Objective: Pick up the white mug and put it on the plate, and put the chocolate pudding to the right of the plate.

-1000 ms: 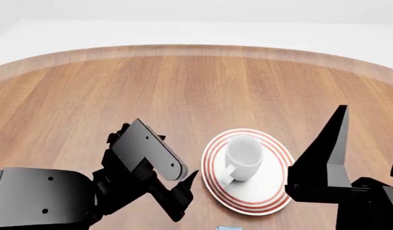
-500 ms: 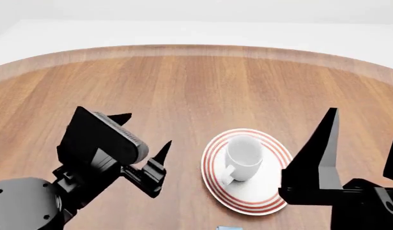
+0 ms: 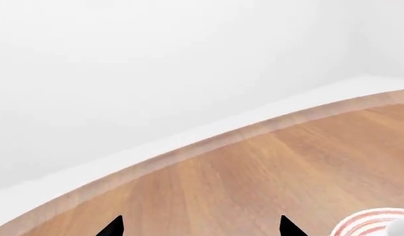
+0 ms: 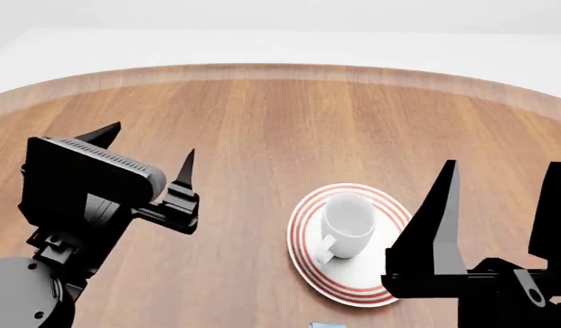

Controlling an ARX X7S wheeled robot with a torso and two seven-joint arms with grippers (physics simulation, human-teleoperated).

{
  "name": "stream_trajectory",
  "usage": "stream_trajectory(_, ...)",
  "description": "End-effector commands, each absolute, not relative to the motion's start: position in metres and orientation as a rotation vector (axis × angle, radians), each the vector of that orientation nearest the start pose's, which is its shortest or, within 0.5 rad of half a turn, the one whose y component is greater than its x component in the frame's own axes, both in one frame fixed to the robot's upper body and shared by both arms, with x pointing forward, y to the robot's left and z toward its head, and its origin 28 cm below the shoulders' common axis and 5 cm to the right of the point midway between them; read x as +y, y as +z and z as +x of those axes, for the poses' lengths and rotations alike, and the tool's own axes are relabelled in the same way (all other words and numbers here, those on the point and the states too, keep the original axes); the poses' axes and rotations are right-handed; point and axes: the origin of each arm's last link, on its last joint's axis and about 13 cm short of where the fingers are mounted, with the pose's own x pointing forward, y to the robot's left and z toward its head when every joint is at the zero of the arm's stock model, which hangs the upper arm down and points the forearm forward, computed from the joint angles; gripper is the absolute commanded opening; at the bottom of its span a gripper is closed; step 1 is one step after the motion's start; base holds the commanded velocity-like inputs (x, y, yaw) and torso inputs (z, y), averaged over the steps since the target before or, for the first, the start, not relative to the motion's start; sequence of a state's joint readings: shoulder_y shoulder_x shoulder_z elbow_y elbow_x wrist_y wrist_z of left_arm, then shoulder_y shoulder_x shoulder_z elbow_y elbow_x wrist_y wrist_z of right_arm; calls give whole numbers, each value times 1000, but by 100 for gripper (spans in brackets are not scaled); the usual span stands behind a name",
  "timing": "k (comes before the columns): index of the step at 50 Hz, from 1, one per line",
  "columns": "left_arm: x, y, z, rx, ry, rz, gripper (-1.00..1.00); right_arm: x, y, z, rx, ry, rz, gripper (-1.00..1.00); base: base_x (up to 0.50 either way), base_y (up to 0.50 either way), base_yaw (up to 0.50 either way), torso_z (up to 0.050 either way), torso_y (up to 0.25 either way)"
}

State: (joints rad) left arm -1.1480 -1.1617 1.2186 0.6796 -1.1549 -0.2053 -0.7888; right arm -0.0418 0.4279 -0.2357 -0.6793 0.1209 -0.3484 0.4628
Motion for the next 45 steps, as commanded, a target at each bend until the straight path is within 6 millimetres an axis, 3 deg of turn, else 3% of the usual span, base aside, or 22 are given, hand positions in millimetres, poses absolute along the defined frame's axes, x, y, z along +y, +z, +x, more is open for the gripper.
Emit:
stream_trajectory(1,247,229,205,-214,-200,248,100,-98,167,160,-902,24,46,100,0,0,0,0,0)
stream_trajectory(15,244,231,203,-230,-204,256,100,-78,171,144,-714,84,81,100,0,0,0,0,0)
stream_trajectory(22,245,230,203,-226,-202,258,100,-69,170,135,-538,88,92,100,0,0,0,0,0)
stream_trajectory(23,245,230,202,-225,-202,259,100,-66,168,133,-444,90,128,100,0,0,0,0,0)
stream_trajectory(45,244,223,204,-198,-211,246,100,-54,165,126,-122,76,168,100,0,0,0,0,0)
